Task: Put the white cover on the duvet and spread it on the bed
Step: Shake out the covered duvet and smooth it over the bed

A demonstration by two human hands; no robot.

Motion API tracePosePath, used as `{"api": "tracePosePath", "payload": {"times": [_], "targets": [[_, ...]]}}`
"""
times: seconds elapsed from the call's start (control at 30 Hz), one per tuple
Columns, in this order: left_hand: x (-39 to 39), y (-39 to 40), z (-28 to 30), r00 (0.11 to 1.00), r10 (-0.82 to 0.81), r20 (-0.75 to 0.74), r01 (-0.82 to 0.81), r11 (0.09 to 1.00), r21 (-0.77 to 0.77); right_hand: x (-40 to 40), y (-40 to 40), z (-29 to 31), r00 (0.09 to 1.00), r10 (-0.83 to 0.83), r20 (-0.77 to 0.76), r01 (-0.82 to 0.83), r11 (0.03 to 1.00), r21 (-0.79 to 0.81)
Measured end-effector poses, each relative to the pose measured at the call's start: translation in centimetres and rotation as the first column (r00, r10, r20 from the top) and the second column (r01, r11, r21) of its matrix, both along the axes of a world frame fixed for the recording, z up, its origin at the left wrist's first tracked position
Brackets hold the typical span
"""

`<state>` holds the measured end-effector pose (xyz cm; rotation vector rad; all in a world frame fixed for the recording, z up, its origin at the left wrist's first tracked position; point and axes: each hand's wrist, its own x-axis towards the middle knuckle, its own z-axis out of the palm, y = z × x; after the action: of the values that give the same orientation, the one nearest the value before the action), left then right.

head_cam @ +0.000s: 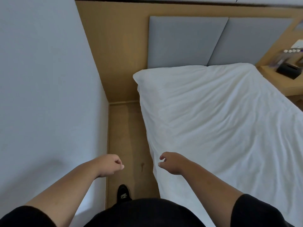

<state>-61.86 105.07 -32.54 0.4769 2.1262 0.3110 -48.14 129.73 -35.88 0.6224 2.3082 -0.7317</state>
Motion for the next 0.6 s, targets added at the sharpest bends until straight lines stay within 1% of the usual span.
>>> {"api": "tracePosePath", "payload": {"times": [0.03,0.13,0.27,0.37,0.43,0.5,0.6], "targets": [[-3.6,1.5,-0.1,1.0,-0.025,-0.008,0.025,1.0,-0.006,-2.6,1.3,0.0,0.999,-0.045,-0.003,0.045,0.999,-0.002],[-10.8,5.2,0.9,0.995,-0.09,-0.05,0.089,0.996,-0.018,-6.9,4.0,0.5,0.987,-0.157,-0.026,0.156,0.987,-0.024],[-19.1,11.5,2.6,0.979,-0.181,-0.089,0.181,0.983,-0.016,-11.7,7.8,1.1,0.962,-0.272,0.002,0.271,0.96,-0.063],[-25.2,16.6,2.2,0.966,-0.236,-0.102,0.236,0.972,-0.014,-16.1,11.9,0.4,0.939,-0.343,0.019,0.344,0.937,-0.068],[-29.4,19.9,1.4,0.957,-0.268,-0.107,0.268,0.963,-0.023,-20.1,15.0,-0.6,0.926,-0.377,0.022,0.377,0.923,-0.078],[-33.8,23.2,0.2,0.958,-0.264,-0.115,0.263,0.965,-0.022,-25.0,18.3,-2.1,0.919,-0.395,0.007,0.394,0.915,-0.093],[-40.7,26.9,-1.5,0.97,-0.204,-0.133,0.201,0.979,-0.036,-33.0,23.5,-4.3,0.938,-0.347,0.019,0.347,0.932,-0.107]]}}
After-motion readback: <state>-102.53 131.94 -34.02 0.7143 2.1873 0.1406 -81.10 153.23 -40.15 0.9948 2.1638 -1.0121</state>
